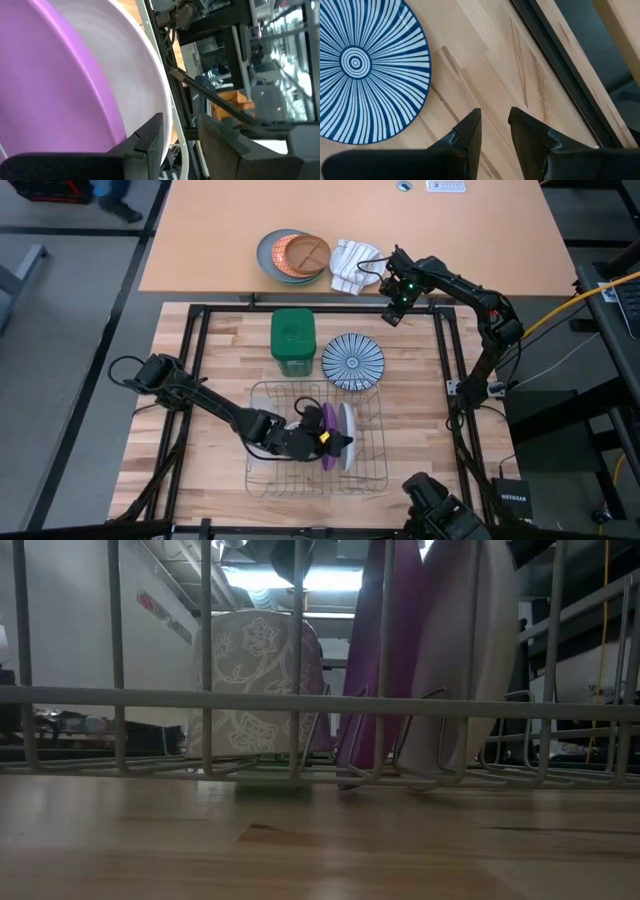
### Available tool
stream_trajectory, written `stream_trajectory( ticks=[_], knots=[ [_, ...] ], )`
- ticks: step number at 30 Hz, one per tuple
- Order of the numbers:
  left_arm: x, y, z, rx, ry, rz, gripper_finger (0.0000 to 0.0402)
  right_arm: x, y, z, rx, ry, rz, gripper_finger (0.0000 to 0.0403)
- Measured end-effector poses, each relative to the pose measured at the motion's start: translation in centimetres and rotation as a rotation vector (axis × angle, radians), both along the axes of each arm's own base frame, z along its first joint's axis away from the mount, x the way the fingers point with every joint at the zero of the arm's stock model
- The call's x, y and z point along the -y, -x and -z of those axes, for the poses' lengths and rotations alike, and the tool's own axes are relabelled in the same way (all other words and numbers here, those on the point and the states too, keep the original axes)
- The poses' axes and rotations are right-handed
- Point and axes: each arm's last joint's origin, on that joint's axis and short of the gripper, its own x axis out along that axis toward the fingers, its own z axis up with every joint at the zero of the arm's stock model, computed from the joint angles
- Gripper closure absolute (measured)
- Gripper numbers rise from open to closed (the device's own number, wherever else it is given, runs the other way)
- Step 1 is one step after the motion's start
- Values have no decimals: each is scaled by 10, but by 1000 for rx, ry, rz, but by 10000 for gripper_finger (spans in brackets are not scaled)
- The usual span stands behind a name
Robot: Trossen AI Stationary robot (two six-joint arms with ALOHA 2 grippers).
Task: Sort dishes
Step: Put the white plate into the dish rack, then put the blue plate into the dish rack
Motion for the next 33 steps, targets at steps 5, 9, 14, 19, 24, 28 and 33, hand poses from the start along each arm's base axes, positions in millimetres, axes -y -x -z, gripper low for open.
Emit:
stream_trajectory(
  ticks=[5,9,14,19,24,28,33],
  knots=[
    [-1,3,-5,-10,-38,19,288,0,0,0,-4,-5,0,297],
    [-4,9,-16,-3,-72,31,288,0,0,0,-3,-5,0,297],
    [-8,17,-21,-61,-128,42,288,0,0,0,-3,-5,-1,297],
    [-15,23,-30,-87,-231,65,288,-1,1,0,-9,-10,-10,297],
    [-29,30,-44,-139,-442,126,288,-5,3,1,-39,-31,-76,297],
    [-48,36,-59,-176,-631,165,288,-10,7,2,-71,-85,-104,297],
    [-76,40,-69,-254,-772,168,288,-16,9,3,-49,-169,-111,297]
  ],
)
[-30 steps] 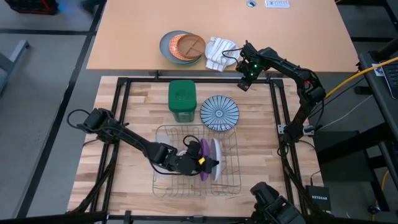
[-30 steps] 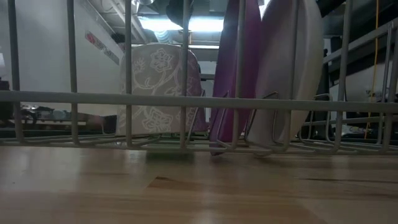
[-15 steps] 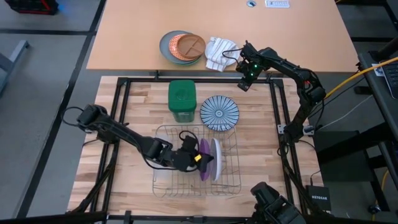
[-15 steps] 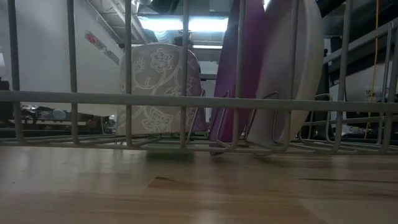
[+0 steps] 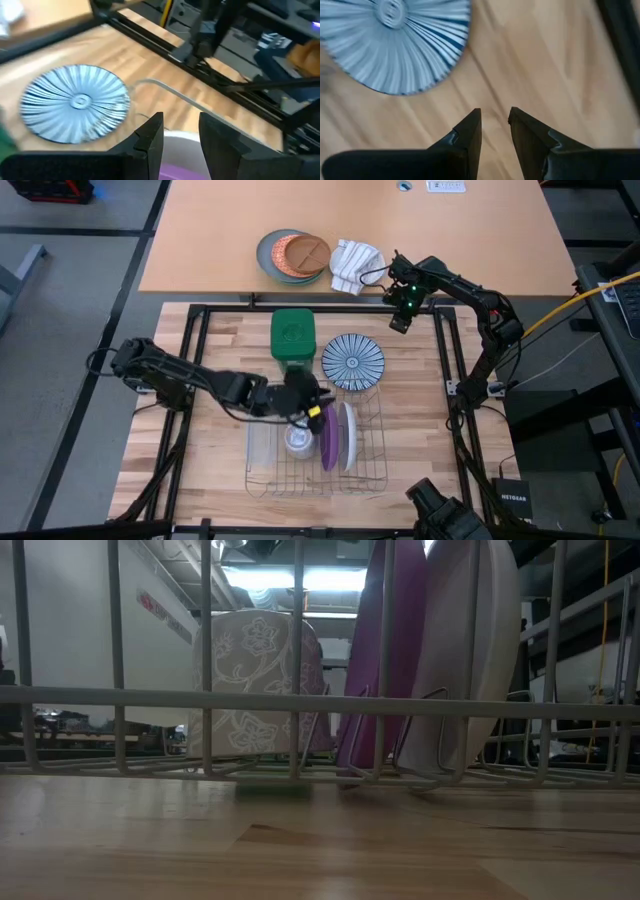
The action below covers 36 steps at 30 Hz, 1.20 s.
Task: Sort dishes
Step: Put the blue plate into the dish rack
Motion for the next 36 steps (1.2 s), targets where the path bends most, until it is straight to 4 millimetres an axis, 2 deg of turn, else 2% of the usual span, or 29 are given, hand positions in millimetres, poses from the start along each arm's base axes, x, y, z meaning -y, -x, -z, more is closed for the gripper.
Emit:
stream_trajectory(
  ticks=[7,14,21,36],
  knots=[
    [-39,27,-24,-83,-101,-46,288,-4,-5,22,215,-129,9,297],
    [-55,56,-38,-167,-161,-53,288,-7,-5,57,280,-102,21,297],
    [-56,59,-31,-240,-173,-48,288,-4,-7,73,329,-54,109,297],
    [-55,61,9,-346,-156,-63,288,-3,-8,74,346,-122,245,297]
  ],
)
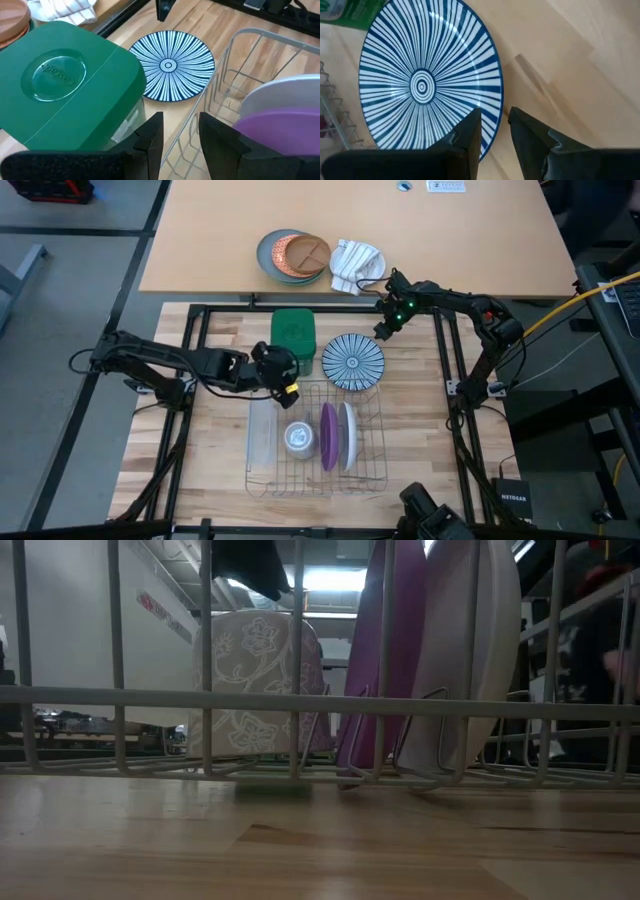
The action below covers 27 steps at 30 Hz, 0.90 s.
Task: Sort dishes
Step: Put the blue plate into the dish rack
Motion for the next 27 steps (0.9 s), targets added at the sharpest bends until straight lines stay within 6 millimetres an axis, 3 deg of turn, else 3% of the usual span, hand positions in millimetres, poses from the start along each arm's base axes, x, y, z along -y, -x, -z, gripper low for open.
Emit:
stream_trajectory(
  ticks=[5,11,17,27],
  knots=[
    [0,0,3,-6,-1,0,288,-4,2,6,-20,-49,49,297],
    [0,0,3,-3,-1,0,288,-17,12,33,-60,-78,70,297],
    [0,0,3,-6,-4,4,288,-29,17,53,60,-135,48,297],
    [0,0,3,-2,-1,1,288,-40,10,60,70,-172,74,297]
  ],
)
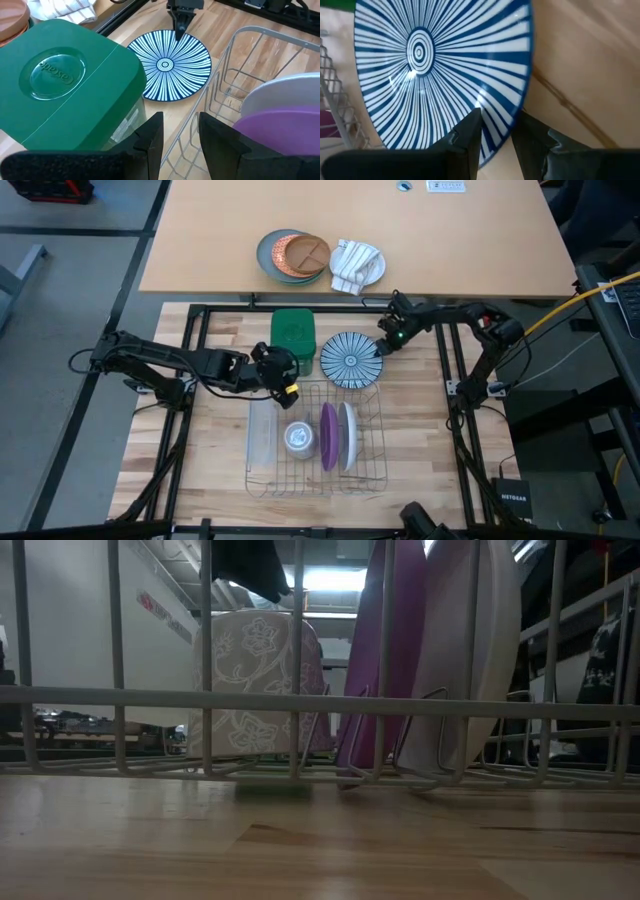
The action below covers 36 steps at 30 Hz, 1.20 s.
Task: Sort dishes
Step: Put the blue plate into the dish rack
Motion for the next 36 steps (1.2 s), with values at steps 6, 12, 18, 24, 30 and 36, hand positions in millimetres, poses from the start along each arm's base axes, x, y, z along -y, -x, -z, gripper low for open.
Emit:
stream_trajectory(
  ticks=[6,12,18,24,30,36],
  knots=[
    [0,0,0,-1,0,0,288,-13,-21,-1,5,66,-74,297],
    [0,0,0,-4,-5,5,288,-22,-36,-2,1,147,-113,297],
    [0,0,0,-5,-5,5,288,-25,-40,-2,12,141,-127,309],
    [0,0,0,-4,-5,5,288,-26,-41,-2,32,106,-116,351],
    [0,0,0,-4,-5,4,288,-27,-42,-3,69,62,-117,357],
    [0,0,0,-4,-5,4,288,-23,-46,-8,80,60,-106,359]
  ],
)
